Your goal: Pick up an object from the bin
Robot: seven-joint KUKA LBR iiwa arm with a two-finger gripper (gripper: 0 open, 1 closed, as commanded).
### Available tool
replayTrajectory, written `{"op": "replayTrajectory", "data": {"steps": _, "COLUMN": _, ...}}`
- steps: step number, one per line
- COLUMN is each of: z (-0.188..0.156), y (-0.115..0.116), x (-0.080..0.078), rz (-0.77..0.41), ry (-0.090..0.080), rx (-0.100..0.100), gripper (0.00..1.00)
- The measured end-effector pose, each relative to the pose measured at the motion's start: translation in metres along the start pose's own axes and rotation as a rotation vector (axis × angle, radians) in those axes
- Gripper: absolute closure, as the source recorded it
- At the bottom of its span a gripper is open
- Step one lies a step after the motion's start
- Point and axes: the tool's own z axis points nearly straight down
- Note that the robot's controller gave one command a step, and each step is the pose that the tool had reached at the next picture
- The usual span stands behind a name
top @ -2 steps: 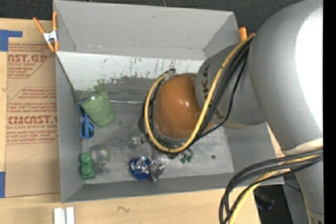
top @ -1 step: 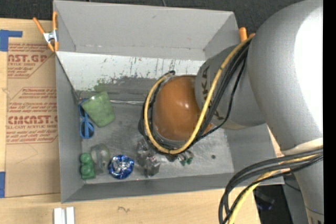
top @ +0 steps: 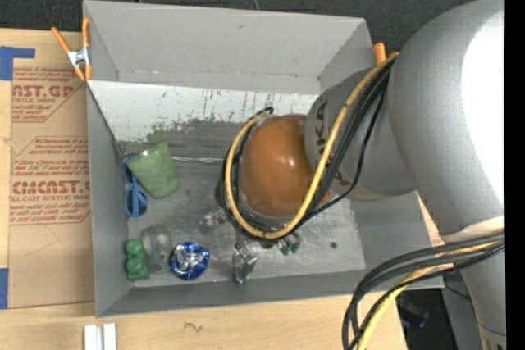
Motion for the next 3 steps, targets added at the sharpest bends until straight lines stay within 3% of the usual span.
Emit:
{"op": "replayTrajectory", "data": {"steps": 1, "z": 0.002, "y": 0.061, "x": -0.031, "rz": -0.236, "ry": 0.009, "rx": -0.002, "gripper": 0.0}}
{"op": "replayTrajectory", "data": {"steps": 2, "z": 0.001, "y": 0.063, "x": -0.031, "rz": -0.234, "ry": 0.006, "rx": -0.006, "gripper": 1.0}}
{"op": "replayTrajectory", "data": {"steps": 3, "z": -0.175, "y": 0.042, "x": -0.051, "rz": -0.236, "ry": 0.013, "rx": -0.004, "gripper": 1.0}}
